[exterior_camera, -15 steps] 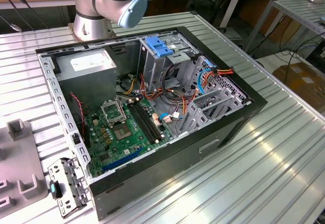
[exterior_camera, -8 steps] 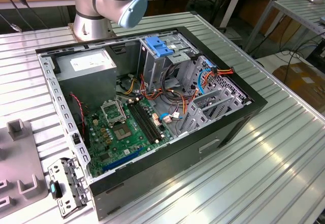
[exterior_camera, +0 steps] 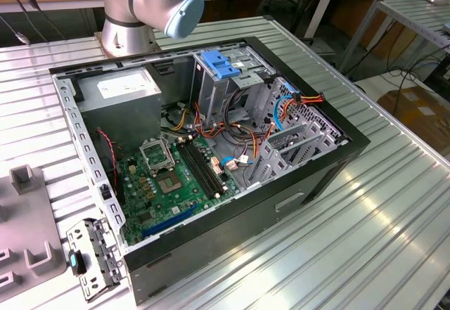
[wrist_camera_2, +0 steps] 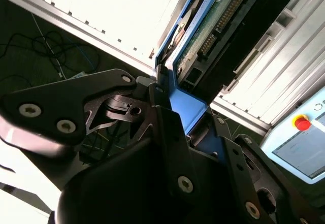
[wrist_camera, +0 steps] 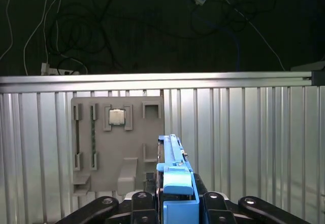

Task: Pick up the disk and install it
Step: 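Pick up the disk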

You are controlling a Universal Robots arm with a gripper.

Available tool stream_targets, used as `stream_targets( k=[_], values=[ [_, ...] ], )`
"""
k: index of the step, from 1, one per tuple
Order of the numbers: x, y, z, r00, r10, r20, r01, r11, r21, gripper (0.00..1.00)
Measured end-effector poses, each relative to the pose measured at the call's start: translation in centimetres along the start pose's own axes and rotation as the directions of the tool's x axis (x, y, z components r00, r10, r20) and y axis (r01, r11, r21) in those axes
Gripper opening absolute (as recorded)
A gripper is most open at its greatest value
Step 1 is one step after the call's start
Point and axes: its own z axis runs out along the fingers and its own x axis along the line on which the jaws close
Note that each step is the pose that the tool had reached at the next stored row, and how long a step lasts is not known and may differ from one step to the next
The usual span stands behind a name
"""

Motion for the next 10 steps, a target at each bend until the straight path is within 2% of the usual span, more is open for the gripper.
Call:
stream_targets(
  k=[10],
  values=[
    [-0.02, -0.94, 0.01, 1.0000, 0.000, 0.0000, 0.000, 1.0000, -0.0001, 0.37]
  ],
)
